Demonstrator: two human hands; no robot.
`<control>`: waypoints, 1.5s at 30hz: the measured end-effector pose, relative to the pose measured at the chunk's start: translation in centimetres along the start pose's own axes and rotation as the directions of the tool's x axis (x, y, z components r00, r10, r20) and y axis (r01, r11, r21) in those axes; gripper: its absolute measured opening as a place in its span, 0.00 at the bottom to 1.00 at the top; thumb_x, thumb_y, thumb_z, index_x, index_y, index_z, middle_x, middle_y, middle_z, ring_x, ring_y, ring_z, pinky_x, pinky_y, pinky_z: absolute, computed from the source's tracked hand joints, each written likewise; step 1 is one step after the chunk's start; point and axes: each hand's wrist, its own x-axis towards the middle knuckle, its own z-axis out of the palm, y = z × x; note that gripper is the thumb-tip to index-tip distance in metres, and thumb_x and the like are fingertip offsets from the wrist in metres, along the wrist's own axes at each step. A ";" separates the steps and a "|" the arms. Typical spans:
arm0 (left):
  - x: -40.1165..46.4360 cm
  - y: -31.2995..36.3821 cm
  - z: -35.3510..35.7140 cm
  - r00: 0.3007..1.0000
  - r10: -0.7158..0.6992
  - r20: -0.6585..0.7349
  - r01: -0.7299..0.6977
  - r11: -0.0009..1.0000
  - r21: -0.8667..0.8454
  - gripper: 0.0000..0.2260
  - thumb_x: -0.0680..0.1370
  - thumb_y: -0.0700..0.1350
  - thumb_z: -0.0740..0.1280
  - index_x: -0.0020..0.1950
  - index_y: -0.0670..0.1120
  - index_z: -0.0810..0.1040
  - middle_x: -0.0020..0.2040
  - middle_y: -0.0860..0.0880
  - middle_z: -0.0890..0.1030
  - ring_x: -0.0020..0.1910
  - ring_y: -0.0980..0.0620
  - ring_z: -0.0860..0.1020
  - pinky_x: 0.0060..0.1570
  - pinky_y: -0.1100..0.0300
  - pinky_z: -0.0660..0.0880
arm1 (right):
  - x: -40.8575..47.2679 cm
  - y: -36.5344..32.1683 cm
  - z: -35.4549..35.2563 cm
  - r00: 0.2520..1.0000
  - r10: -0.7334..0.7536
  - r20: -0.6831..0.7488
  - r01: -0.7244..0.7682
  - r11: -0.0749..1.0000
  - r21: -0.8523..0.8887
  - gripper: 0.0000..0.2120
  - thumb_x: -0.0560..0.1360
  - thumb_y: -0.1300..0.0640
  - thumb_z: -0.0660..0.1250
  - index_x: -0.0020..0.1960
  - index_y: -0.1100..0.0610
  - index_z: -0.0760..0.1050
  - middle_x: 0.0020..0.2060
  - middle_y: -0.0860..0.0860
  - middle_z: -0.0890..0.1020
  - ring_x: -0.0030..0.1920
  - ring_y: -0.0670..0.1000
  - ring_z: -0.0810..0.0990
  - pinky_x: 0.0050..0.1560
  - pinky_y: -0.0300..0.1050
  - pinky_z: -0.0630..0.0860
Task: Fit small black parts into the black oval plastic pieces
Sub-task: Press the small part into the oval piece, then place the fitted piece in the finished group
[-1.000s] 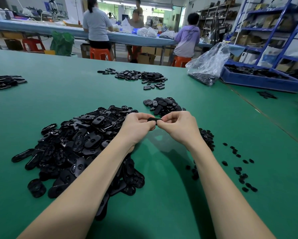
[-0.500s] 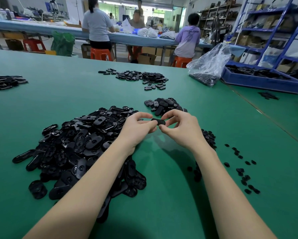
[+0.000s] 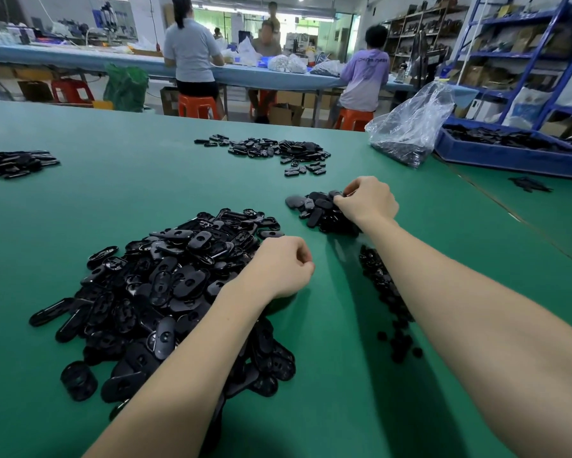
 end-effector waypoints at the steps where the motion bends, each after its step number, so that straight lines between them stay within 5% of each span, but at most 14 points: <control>1: 0.0 0.0 -0.1 1.000 0.013 0.004 -0.013 1.000 0.014 0.05 0.79 0.47 0.66 0.51 0.50 0.81 0.38 0.59 0.77 0.44 0.56 0.76 0.48 0.68 0.68 | 0.2 0.0 0.2 1.000 0.011 0.015 -0.011 1.000 -0.010 0.11 0.74 0.46 0.74 0.53 0.49 0.82 0.53 0.51 0.85 0.56 0.56 0.82 0.47 0.43 0.70; 6: -0.5 -0.7 -0.5 0.996 0.053 -0.076 -0.055 0.998 -0.023 0.06 0.78 0.42 0.66 0.47 0.53 0.80 0.38 0.61 0.76 0.38 0.63 0.74 0.49 0.68 0.72 | -0.5 0.1 0.3 1.000 -0.003 -0.007 0.003 0.999 0.032 0.12 0.74 0.44 0.72 0.55 0.48 0.79 0.52 0.49 0.85 0.56 0.55 0.81 0.47 0.44 0.70; 10: -1.3 -2.1 -1.1 0.964 0.065 -0.256 -0.030 0.990 0.137 0.08 0.77 0.41 0.67 0.54 0.49 0.80 0.50 0.53 0.80 0.54 0.50 0.76 0.56 0.57 0.74 | -3.0 0.4 -0.9 0.999 -0.030 -0.013 0.032 0.993 0.117 0.08 0.74 0.48 0.69 0.52 0.48 0.80 0.47 0.44 0.85 0.51 0.51 0.82 0.37 0.39 0.67; 18: -1.0 -2.5 -1.3 0.980 -0.006 -0.199 0.070 0.946 0.316 0.11 0.77 0.48 0.68 0.59 0.48 0.77 0.56 0.48 0.78 0.63 0.45 0.69 0.59 0.55 0.70 | -9.6 2.1 -2.0 0.992 -0.089 0.093 0.072 0.983 0.166 0.03 0.74 0.49 0.69 0.45 0.46 0.82 0.39 0.39 0.83 0.46 0.47 0.81 0.42 0.42 0.72; 23: -0.7 -2.5 -0.7 0.981 0.013 -0.194 0.071 0.906 0.417 0.18 0.80 0.54 0.65 0.68 0.52 0.75 0.61 0.46 0.78 0.65 0.43 0.68 0.62 0.51 0.70 | -10.4 2.2 -2.1 0.984 -0.098 0.149 0.074 0.985 0.158 0.03 0.74 0.50 0.69 0.43 0.45 0.81 0.37 0.37 0.82 0.40 0.43 0.78 0.35 0.39 0.68; 33: 0.0 -2.1 0.4 0.933 -0.017 -0.358 0.164 0.908 0.385 0.07 0.80 0.51 0.65 0.57 0.55 0.80 0.52 0.48 0.83 0.58 0.43 0.72 0.51 0.54 0.67 | -10.9 2.4 -2.2 0.979 -0.097 0.180 0.061 0.979 0.197 0.04 0.74 0.50 0.69 0.42 0.46 0.82 0.36 0.40 0.82 0.42 0.44 0.80 0.38 0.40 0.71; 41: -0.1 -1.7 0.5 0.913 -0.091 -0.398 0.239 0.910 0.339 0.08 0.76 0.57 0.69 0.44 0.56 0.73 0.49 0.50 0.82 0.59 0.44 0.72 0.53 0.53 0.65 | -11.0 2.2 -1.9 0.975 -0.095 0.203 0.054 0.979 0.198 0.04 0.74 0.49 0.69 0.43 0.46 0.82 0.37 0.40 0.83 0.46 0.47 0.81 0.48 0.45 0.78; 45: 0.0 -1.7 0.4 0.921 -0.127 -0.369 0.239 0.931 0.277 0.02 0.76 0.50 0.69 0.45 0.54 0.77 0.49 0.51 0.82 0.59 0.44 0.72 0.55 0.54 0.65 | -11.0 2.4 -1.8 0.972 -0.096 0.217 0.051 0.977 0.205 0.04 0.73 0.49 0.69 0.43 0.46 0.83 0.37 0.40 0.83 0.45 0.46 0.81 0.47 0.44 0.77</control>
